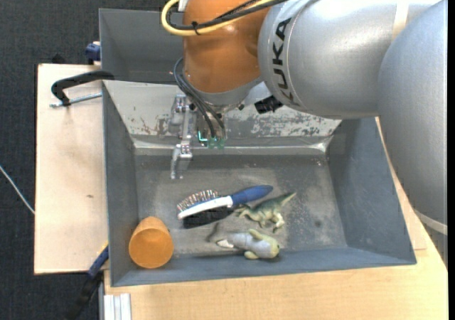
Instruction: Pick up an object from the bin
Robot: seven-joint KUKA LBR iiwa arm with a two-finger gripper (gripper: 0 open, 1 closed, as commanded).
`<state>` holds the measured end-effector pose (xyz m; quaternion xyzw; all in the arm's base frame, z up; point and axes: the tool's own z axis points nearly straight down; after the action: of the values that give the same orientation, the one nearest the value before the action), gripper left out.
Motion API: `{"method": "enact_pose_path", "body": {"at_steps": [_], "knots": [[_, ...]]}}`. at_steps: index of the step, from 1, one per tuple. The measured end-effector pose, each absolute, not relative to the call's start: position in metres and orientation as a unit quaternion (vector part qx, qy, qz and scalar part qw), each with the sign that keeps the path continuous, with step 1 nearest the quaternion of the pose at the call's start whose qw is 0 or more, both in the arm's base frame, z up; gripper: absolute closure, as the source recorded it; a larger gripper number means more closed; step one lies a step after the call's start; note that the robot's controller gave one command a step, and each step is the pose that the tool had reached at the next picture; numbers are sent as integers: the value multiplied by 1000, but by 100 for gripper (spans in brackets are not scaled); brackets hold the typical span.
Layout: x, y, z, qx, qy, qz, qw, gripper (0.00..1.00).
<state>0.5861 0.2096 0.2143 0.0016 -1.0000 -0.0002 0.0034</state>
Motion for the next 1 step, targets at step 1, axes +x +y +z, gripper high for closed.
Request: {"method": "enact_pose_path", "body": {"at_steps": [1], "knots": [[538, 152, 106, 196, -981, 0, 3, 0]]}}
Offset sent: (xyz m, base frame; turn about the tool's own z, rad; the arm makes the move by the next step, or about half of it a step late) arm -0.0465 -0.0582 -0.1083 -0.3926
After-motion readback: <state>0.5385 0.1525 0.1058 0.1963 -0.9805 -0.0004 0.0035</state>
